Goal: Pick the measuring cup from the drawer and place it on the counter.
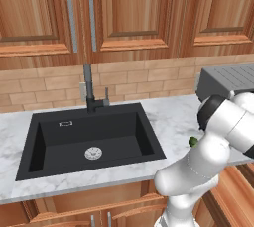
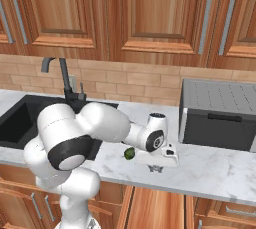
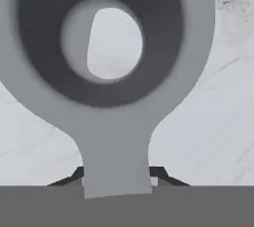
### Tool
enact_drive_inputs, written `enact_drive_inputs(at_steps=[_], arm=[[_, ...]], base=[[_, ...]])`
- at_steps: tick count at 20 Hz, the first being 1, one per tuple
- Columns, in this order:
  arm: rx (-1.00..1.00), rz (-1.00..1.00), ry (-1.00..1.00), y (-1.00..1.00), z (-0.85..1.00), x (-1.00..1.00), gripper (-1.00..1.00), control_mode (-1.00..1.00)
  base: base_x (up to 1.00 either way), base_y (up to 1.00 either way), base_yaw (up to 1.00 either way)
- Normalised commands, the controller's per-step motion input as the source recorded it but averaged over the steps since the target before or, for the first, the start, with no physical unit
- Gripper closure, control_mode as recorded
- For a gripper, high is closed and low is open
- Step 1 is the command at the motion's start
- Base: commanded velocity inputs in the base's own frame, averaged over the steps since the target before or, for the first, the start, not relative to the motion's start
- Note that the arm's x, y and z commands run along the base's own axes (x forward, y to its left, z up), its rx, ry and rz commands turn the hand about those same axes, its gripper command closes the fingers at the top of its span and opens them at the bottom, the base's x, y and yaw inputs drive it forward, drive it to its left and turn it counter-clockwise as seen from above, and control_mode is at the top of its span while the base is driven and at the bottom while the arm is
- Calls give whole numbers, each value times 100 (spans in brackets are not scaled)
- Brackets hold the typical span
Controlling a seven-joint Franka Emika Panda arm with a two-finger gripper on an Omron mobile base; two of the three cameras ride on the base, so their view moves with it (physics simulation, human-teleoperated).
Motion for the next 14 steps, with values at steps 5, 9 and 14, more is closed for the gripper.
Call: enact_drive_inputs(at_steps=[5,9,14], arm=[[9,0,-27,-14,0,-39,-100,-100],[11,0,-29,-5,1,-16,-100,-100],[15,0,-25,0,42,0,-100,-100]], base=[[0,0,0],[0,0,0],[0,0,0]])
